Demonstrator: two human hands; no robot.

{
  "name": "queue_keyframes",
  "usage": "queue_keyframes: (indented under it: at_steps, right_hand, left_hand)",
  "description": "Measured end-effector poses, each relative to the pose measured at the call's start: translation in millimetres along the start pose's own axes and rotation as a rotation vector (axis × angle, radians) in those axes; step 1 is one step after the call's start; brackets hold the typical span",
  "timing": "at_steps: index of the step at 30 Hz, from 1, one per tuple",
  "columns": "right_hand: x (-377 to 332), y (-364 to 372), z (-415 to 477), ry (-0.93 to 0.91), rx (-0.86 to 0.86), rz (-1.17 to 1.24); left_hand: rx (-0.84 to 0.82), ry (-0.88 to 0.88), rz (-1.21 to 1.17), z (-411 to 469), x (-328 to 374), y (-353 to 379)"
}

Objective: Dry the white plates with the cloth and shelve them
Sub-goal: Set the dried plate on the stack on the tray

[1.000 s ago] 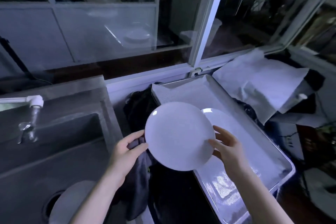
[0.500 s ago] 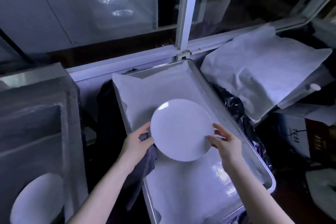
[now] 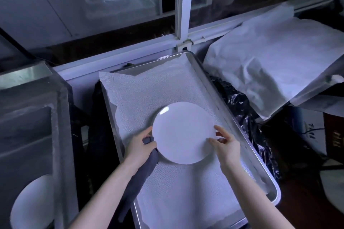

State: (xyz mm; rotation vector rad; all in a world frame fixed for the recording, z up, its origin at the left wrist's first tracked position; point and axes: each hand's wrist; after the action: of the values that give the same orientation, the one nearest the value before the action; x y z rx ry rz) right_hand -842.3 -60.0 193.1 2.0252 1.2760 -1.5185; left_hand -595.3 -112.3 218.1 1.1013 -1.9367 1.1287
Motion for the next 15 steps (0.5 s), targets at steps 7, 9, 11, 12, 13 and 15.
queue_keyframes:
  at_steps: [7,9,11,12,13,15]
  right_hand:
    - [2.6,7.2,3.5,-0.043,-0.033,-0.072]
    - [2.4,7.7,1.9,-0.052,-0.018,-0.084]
    - [2.5,7.5,1.2,-0.061,-0.024,-0.084]
    - [2.5,7.1,1.1,-0.067,-0.032,-0.086]
    - [2.6,6.4,1.0,-0.07,-0.04,-0.09]
    - [1.8,5.6,-0.3,-0.067,-0.043,-0.093]
  left_hand:
    - [0.034,-0.047,-0.048,3.1,-3.9,0.3]
    - [0.027,-0.06,-0.058,3.8,-5.3,0.8]
    - [0.028,-0.071,-0.061,4.1,-6.4,1.3]
    - [0.03,-0.074,-0.066,4.1,-6.3,1.6]
    - [0.03,-0.078,-0.069,3.9,-6.2,1.7]
    - [0.035,-0.098,-0.08,3.5,-6.0,0.4]
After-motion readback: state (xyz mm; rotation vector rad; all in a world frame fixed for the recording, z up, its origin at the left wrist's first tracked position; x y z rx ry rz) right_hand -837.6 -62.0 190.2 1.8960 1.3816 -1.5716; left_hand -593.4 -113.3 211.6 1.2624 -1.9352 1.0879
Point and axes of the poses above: each hand's wrist, its own z-axis towards the middle knuckle, its own y-axis out of the palm, x = y × z, and after that the axes turned 1 degree about z, right-handed
